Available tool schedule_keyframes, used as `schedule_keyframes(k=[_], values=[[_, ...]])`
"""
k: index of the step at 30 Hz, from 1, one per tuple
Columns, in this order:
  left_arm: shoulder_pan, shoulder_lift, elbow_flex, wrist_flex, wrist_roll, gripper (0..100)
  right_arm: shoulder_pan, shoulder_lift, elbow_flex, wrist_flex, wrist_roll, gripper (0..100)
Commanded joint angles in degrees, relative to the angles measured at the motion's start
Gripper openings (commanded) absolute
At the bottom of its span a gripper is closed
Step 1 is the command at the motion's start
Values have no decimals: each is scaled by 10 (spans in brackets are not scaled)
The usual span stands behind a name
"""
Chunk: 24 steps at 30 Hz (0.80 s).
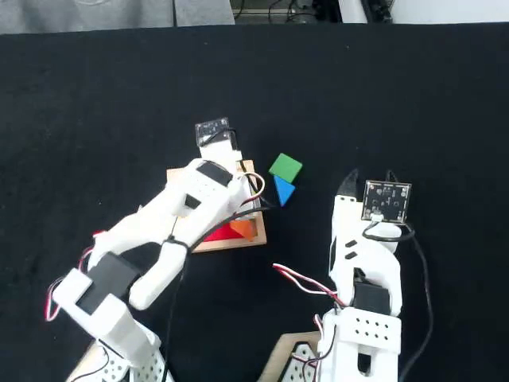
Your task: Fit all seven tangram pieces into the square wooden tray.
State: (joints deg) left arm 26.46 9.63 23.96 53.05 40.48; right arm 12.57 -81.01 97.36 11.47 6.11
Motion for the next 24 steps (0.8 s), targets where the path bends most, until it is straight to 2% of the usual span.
schedule_keyframes(k=[1,5,24], values=[[0,31,-91,63,-5,216,-13,-2,-14,-16,-2,198],[-1,56,-139,98,-3,298,-14,-2,-14,-16,-2,198],[-9,82,-175,97,-3,302,-15,-2,-14,-16,-2,198]])
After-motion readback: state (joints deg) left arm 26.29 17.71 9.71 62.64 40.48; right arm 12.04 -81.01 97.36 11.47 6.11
